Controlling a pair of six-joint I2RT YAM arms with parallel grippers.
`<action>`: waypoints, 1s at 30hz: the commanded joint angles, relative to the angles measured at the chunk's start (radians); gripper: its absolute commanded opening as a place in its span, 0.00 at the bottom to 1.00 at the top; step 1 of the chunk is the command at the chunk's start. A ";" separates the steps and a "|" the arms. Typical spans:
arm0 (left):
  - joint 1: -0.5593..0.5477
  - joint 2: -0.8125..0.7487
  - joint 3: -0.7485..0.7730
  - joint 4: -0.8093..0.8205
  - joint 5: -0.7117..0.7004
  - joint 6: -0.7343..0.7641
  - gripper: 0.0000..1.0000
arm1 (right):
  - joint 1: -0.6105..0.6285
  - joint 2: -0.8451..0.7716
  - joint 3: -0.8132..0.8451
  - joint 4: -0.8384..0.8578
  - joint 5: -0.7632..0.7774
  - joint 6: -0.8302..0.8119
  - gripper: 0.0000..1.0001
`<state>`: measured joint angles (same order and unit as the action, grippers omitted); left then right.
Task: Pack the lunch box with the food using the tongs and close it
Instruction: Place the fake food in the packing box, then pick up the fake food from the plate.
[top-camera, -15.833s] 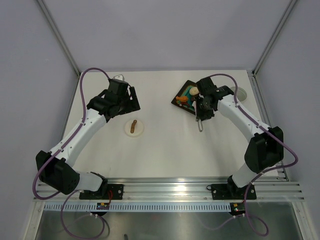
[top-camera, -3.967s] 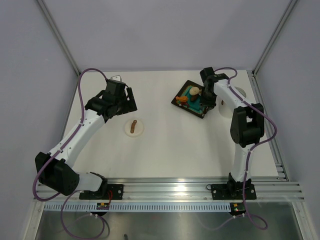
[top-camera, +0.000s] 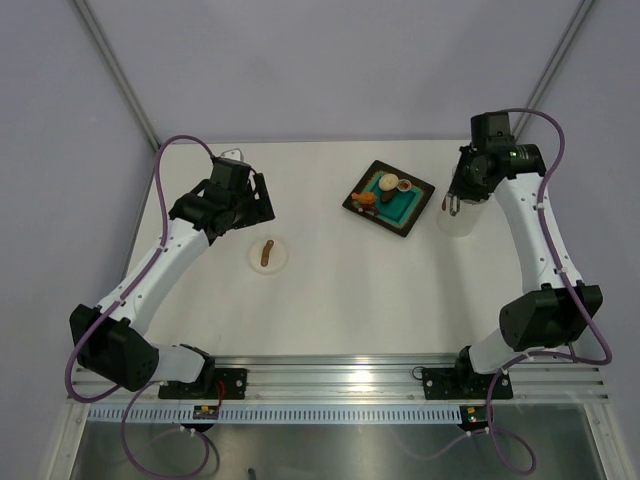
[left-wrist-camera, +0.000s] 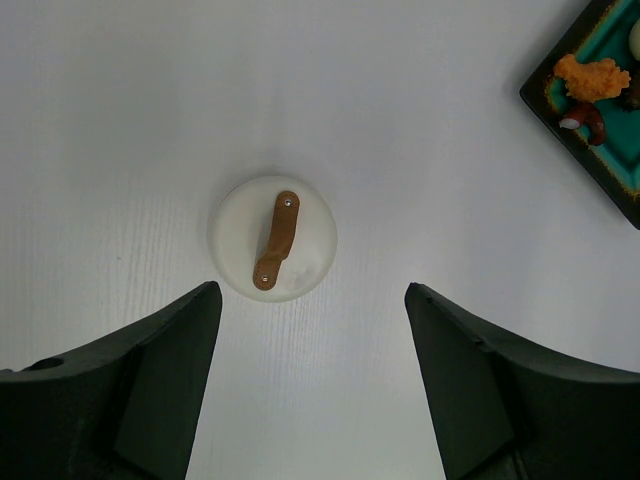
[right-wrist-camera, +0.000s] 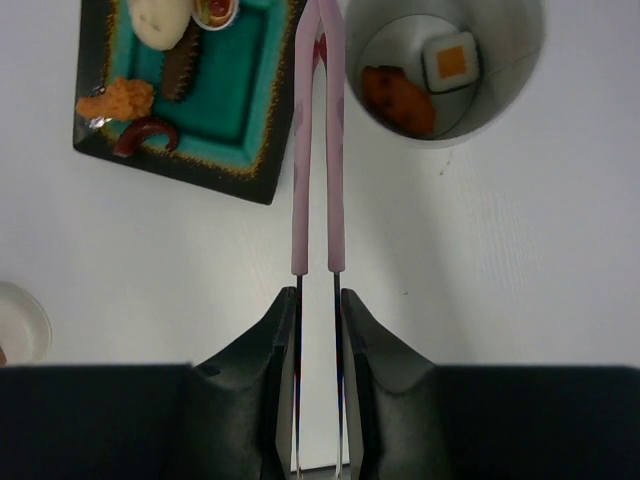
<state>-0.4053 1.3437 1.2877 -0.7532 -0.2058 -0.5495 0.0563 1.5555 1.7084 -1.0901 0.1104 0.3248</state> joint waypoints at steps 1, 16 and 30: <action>0.005 0.002 0.027 0.038 0.000 0.007 0.78 | 0.089 -0.012 0.036 0.006 -0.057 -0.009 0.13; 0.005 -0.008 0.013 0.037 0.008 0.003 0.78 | 0.186 0.222 -0.016 0.098 -0.157 -0.019 0.16; 0.005 -0.002 0.001 0.037 0.002 0.006 0.78 | 0.181 0.393 0.036 0.125 -0.115 -0.021 0.32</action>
<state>-0.4053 1.3441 1.2873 -0.7532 -0.2050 -0.5495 0.2413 1.9285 1.6836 -0.9943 -0.0170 0.3168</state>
